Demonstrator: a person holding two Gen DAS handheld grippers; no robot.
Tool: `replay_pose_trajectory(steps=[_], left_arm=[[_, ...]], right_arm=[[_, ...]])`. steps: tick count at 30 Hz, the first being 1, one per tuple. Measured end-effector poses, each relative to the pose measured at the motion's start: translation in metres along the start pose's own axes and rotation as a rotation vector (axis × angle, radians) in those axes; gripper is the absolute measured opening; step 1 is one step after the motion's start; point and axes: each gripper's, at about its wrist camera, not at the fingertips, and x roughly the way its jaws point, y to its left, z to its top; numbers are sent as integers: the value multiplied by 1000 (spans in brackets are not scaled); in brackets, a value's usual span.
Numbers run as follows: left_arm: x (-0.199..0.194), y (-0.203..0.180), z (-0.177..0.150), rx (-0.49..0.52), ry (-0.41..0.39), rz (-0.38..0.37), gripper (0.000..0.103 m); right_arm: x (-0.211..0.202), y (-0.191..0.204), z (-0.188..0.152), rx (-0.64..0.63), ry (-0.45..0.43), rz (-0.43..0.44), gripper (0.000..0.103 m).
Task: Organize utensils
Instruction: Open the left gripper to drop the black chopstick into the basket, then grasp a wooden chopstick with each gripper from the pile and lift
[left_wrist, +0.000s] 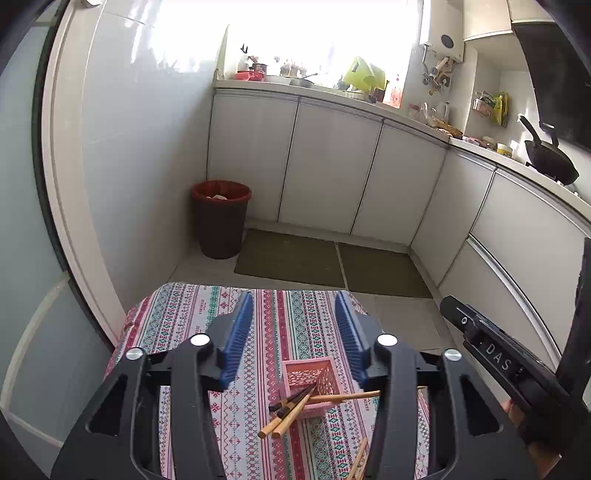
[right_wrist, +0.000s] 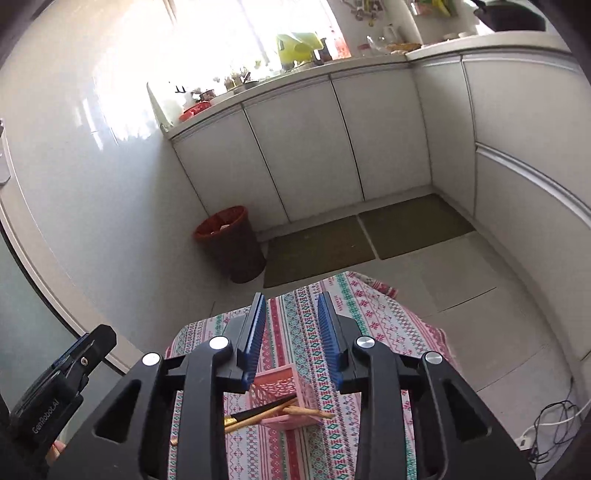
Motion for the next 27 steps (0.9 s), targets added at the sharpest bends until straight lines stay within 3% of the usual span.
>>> replay_pose_trajectory(steps=[4,8,12,16,19,27], left_arm=[[-10,-2,-5,6,-16,27,64],[-17,-6,-14,31,-5,52,71],[-21,-8,-24,51,6,64,74],[-27,-9,-36,40,24,62,88],[-31,-12,-44,41,43,63,93],[-32,-29,-80,125,135,44,96]], right_arm=[[-19,10,-7,-76,-39,-54,48],[-38,13,-16,-123,-83,-116,58],[-48,8,-26,-125,-82,-154,72],[-53,-6,-37,-104,-69,-193,84],[-60,-19,-44,-91,-66,-219,92],[-80,-69,-67,-2,-3,-264,96]])
